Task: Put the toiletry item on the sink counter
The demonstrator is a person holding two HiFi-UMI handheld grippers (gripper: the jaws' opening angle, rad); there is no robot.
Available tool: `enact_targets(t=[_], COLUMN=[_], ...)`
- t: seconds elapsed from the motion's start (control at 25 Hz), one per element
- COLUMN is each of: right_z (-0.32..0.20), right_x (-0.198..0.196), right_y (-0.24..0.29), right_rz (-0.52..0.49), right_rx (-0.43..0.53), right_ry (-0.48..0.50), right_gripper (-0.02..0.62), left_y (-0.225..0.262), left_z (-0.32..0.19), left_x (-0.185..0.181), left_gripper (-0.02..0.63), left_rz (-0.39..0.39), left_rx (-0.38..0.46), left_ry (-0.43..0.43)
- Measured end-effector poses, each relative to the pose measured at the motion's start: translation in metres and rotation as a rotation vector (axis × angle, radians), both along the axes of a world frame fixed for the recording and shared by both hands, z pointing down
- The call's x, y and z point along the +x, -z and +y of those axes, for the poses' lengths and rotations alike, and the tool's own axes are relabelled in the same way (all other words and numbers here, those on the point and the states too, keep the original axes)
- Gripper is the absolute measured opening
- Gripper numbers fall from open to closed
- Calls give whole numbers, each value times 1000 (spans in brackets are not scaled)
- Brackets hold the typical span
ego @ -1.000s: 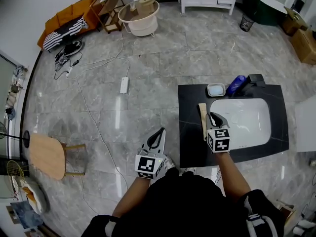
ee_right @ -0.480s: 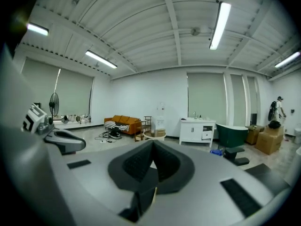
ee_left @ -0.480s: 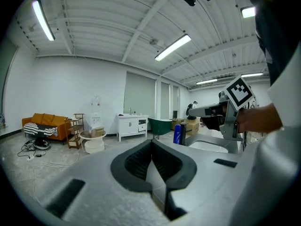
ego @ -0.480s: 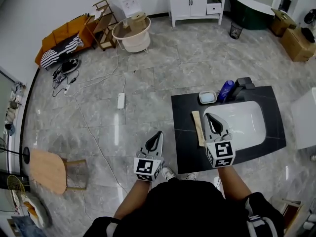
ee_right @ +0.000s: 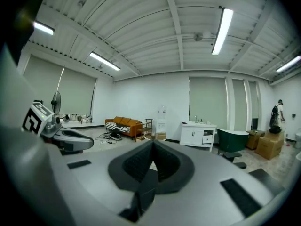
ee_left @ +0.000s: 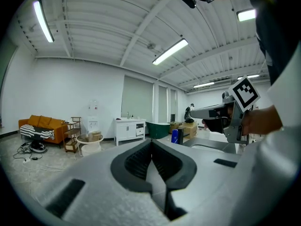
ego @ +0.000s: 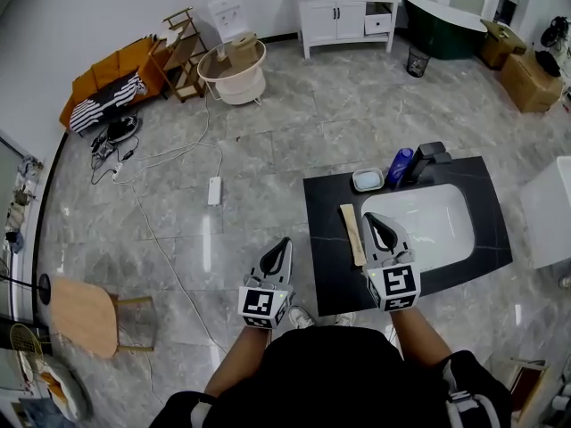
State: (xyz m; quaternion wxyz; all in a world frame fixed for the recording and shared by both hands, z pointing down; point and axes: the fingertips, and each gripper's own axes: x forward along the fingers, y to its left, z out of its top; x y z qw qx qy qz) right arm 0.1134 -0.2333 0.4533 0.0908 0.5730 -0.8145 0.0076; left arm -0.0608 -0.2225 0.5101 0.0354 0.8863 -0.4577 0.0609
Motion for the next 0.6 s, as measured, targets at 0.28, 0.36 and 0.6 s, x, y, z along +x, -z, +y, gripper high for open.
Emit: enact_targets(t=[0.28, 0.36, 0.6], right_z=[1, 1, 0], right_x=[-4, -7, -7], right_y=[-4, -6, -8], right_rz=[6, 2, 20], right_rx=[1, -2, -6], right_ry=[12, 18, 25], right_gripper=[4, 5, 5], left_y=[1, 2, 4], left_z=[6, 8, 8], left_x=[2, -1, 0], left_gripper=[8, 8, 8], left_rz=[9, 3, 4], left_rx=[1, 1, 7], left_ry=[-17, -17, -21])
